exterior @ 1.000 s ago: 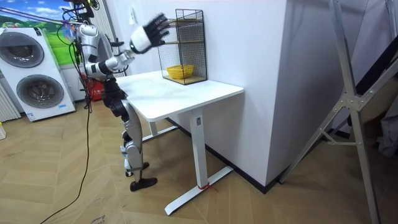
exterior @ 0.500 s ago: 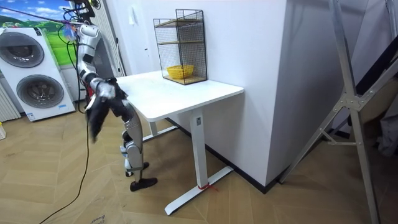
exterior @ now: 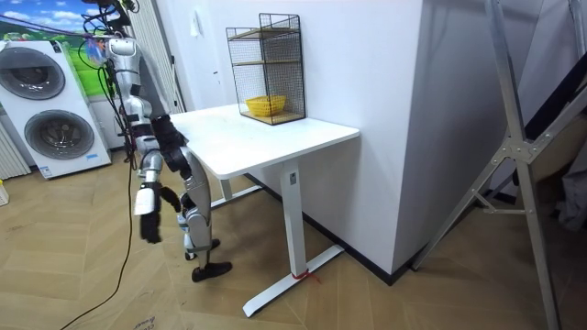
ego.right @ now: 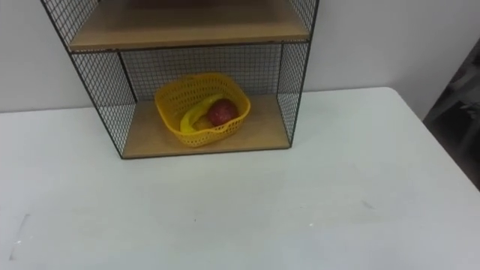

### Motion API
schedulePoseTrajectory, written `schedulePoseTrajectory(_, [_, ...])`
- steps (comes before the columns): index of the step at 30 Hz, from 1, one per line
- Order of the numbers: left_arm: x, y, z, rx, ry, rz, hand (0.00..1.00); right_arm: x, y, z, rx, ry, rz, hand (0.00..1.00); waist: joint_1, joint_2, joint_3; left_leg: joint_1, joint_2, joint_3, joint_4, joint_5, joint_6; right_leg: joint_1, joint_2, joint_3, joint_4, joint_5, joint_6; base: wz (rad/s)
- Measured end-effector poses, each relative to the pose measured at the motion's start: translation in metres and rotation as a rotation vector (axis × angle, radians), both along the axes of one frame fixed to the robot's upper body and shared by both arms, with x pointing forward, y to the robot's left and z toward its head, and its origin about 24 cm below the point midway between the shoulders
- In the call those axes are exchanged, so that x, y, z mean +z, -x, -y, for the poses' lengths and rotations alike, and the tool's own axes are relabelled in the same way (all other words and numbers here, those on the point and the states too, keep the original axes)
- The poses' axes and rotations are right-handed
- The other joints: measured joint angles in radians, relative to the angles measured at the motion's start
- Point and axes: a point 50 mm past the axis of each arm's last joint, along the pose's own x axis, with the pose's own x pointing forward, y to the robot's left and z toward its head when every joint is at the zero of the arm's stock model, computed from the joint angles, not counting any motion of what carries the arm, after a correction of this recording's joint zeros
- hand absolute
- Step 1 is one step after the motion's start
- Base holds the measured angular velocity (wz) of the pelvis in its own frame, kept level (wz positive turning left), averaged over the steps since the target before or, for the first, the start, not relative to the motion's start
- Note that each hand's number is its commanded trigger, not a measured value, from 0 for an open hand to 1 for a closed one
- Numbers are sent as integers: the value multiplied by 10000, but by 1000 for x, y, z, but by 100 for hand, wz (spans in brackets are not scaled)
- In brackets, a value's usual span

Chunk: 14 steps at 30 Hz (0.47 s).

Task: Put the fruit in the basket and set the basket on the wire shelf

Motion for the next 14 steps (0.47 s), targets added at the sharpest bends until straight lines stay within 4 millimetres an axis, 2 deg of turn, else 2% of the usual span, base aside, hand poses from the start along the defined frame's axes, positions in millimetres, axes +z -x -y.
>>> schedulePoseTrajectory(2, [-4,-3,6,-990,818,-297,0,-4,-10,-4,1164,-980,94,0,6,-101,10,11,11,-7,-2,-1,1,14,14,-18,-10,-11,-18,0])
schedulePoseTrajectory(5, [-7,-6,11,-1639,1579,-576,0,-7,-17,-7,1740,-1758,242,0,25,-161,55,-16,11,-24,-1,2,-3,-5,16,-43,-27,-6,-28,2])
schedulePoseTrajectory(14, [-13,-29,17,-2752,2803,-556,0,-11,-30,-13,3398,-3013,-50,0,39,-67,125,-1,20,20,1,2,5,-37,61,85,-6,10,-50,-2])
